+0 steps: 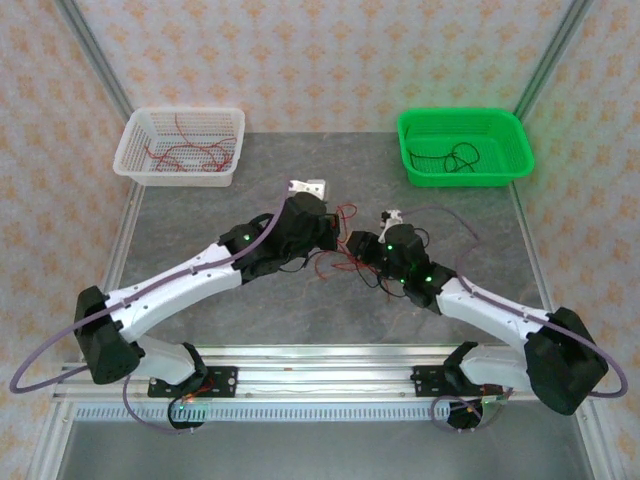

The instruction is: Untangle the cables

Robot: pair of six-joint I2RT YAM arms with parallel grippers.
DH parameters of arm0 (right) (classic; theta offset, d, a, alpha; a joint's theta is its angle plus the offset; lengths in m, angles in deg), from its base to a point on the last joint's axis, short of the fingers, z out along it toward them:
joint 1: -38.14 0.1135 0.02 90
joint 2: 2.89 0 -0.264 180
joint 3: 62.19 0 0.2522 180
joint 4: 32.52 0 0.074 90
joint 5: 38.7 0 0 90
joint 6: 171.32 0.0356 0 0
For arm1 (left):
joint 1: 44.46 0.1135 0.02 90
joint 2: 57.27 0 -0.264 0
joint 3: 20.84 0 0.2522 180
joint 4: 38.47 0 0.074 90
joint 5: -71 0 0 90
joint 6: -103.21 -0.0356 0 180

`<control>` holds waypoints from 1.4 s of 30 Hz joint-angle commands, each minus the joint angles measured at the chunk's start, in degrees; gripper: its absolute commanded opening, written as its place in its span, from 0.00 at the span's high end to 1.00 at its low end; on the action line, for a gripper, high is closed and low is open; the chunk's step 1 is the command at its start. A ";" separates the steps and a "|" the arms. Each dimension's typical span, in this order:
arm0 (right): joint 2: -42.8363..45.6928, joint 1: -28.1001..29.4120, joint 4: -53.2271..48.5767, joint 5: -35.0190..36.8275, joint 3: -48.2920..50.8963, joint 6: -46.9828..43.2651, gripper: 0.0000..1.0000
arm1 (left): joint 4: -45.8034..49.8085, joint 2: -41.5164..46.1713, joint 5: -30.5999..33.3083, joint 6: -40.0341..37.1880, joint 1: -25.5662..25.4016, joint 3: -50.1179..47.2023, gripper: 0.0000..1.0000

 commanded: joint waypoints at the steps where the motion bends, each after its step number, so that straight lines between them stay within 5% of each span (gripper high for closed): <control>1: -0.04 0.28 3.98 2.62 2.16 1.71 0.85 | -1.65 2.69 1.38 -1.12 -0.10 -0.85 1.00; 5: 2.70 0.28 2.47 2.39 1.87 0.74 0.83 | -2.12 3.44 2.08 -0.90 -0.10 -1.93 1.00; 12: 11.85 0.19 -6.67 0.12 -1.02 -0.92 0.55 | -4.52 3.16 2.17 -0.19 -0.11 -3.26 1.00; 18: 13.34 0.10 -5.66 -5.48 -4.00 4.87 0.47 | -8.05 2.67 0.39 1.11 -0.10 -3.75 1.00; 26: 8.91 0.11 -1.27 -8.56 -5.32 8.86 0.49 | -11.31 3.78 -1.80 2.31 -0.10 -4.35 1.00; 36: 8.70 0.11 0.75 -6.46 -6.44 8.08 0.73 | -13.53 5.40 -2.69 2.59 -0.10 -6.22 1.00; 42: 9.21 0.10 0.22 -5.71 -7.51 7.44 0.76 | -16.00 7.47 -2.44 2.85 -0.10 -9.08 1.00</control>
